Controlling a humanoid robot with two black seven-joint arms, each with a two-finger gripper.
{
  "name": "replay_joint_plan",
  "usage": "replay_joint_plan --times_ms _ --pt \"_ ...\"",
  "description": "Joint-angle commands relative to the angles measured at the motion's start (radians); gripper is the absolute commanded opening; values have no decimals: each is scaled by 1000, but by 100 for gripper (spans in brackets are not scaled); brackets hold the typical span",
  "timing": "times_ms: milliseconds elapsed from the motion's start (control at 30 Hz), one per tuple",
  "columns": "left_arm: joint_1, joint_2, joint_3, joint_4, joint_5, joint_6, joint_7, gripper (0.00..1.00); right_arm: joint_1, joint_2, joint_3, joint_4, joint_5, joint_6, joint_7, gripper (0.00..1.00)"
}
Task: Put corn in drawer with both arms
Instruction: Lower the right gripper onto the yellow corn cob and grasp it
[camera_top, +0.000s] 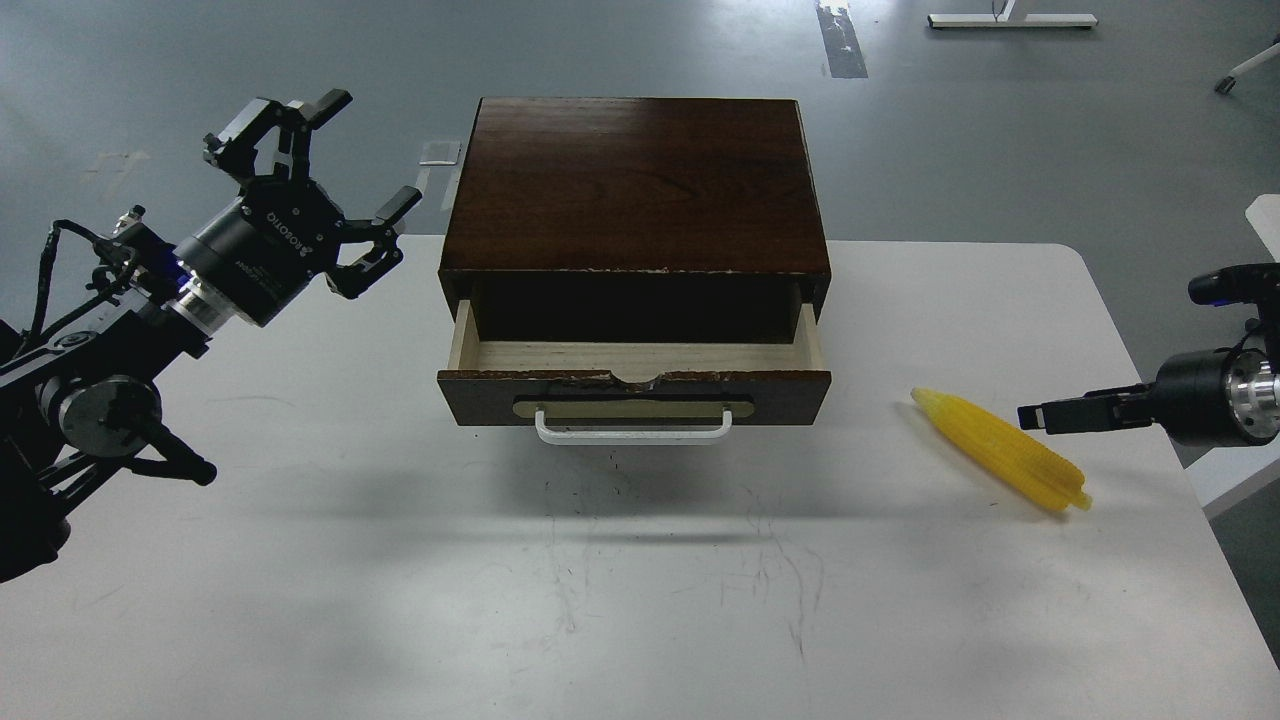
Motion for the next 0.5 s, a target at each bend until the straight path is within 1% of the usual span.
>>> replay_joint_plan --times_ms 0,100,233,367,467 --pt "0 -9 -9 0 0 0 0 98 2 53 -37 -44 -14 -38 0 100" --pt "2 -9 -10 -1 0 0 0 98 5 86 -69 -70 -14 -75 0 100" --pt "2 -9 -10 0 0 0 0 98 3 114 -86 -87 -33 -84 0 100" --pt "2 -9 -12 -1 0 0 0 98 5 160 -129 -136 -51 -107 0 100" --pt "2 -9 -12 -1 0 0 0 98 5 183 -155 -139 -51 -118 0 100"
